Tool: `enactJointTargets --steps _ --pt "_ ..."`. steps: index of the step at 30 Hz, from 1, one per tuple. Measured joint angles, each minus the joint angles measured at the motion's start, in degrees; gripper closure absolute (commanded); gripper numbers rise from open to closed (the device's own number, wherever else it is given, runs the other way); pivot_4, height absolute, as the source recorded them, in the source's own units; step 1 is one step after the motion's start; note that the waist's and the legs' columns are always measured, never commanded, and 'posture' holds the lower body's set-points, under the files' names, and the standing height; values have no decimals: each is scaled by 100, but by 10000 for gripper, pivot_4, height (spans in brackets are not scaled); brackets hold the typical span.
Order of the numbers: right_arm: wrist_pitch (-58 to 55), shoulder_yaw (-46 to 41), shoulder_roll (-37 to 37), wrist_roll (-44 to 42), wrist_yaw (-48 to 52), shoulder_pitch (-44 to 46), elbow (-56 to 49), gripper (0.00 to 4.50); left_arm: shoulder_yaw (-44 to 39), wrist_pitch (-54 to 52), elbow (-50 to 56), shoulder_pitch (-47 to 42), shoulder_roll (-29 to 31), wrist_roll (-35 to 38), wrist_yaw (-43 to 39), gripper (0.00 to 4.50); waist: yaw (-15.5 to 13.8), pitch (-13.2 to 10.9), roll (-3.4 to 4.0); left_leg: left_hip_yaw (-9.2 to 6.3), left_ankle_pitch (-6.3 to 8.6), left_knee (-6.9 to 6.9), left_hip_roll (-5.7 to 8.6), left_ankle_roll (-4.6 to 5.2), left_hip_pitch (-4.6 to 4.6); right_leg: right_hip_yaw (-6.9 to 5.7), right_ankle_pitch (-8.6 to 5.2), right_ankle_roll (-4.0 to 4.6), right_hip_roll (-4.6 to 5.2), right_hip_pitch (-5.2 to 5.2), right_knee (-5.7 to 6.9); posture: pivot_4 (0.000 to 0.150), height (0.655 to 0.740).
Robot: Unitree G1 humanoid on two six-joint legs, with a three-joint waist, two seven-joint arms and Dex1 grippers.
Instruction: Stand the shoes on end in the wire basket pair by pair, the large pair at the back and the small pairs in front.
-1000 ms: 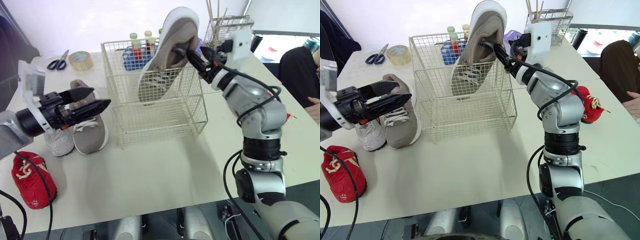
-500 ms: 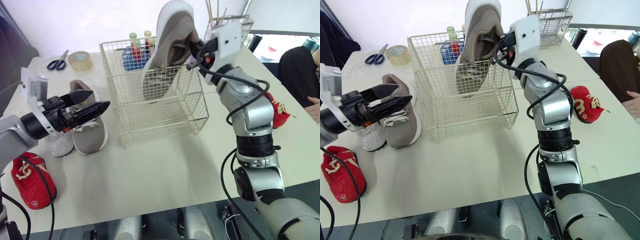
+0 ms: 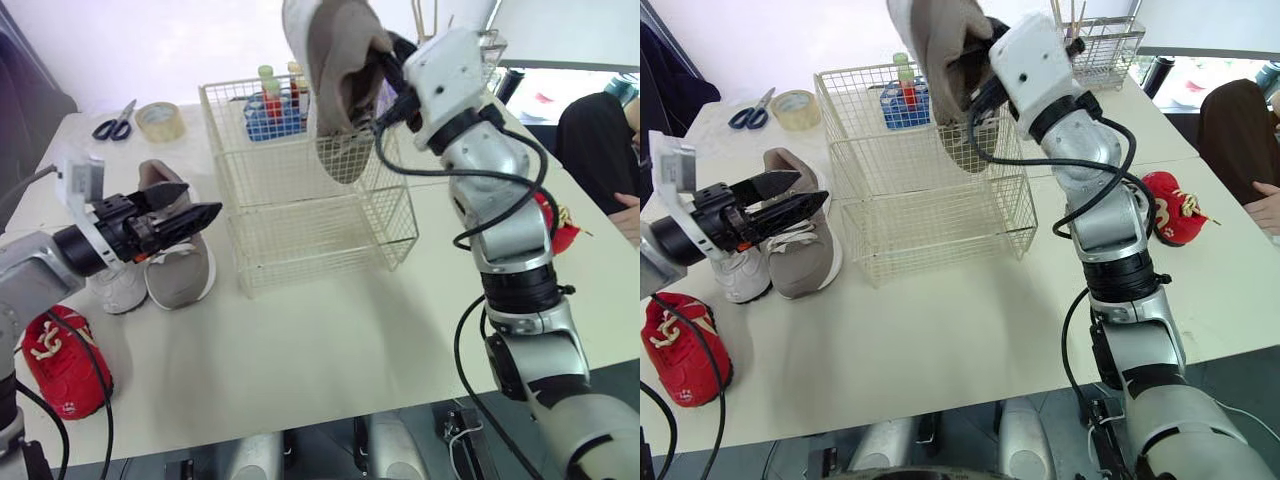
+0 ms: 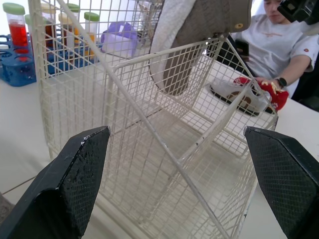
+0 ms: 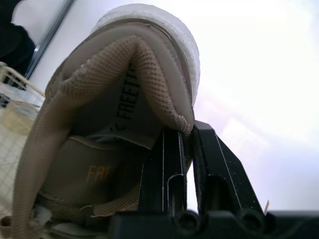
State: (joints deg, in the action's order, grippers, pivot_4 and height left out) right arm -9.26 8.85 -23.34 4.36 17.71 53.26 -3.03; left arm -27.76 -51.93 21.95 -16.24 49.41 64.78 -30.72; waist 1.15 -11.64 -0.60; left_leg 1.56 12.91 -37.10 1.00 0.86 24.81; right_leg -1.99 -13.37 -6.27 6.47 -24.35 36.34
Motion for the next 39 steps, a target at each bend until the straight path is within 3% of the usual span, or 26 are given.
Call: enactJointTargets --steps 11,22,28,39 --pt "-2064 -545 389 -19 -381 -277 -116 44445 -3 1 82 57 -1 -133 150 0 -33 9 -14 -3 -1 -4 1 -2 -1 0 -1 2 2 4 0 1500 7400" --pt "-1475 -328 319 261 -325 -153 -149 44445 7 1 66 -56 -6 -162 213 0 -19 9 -14 -2 -1 -1 2 -1 -1 -1 0 1 1 2 0 1500 7400" --pt "-926 -131 -65 681 -257 -53 -120 44445 16 1 60 -100 -18 -173 224 0 -36 9 -14 -3 -1 -3 5 -1 0 0 0 1 2 4 -1 1500 7400" --pt "-1237 -117 -27 849 -122 -68 -118 44445 38 2 61 -153 -97 -207 280 0 -27 9 -14 -3 -1 -2 3 -2 -1 -1 0 1 0 3 0 1500 7400"
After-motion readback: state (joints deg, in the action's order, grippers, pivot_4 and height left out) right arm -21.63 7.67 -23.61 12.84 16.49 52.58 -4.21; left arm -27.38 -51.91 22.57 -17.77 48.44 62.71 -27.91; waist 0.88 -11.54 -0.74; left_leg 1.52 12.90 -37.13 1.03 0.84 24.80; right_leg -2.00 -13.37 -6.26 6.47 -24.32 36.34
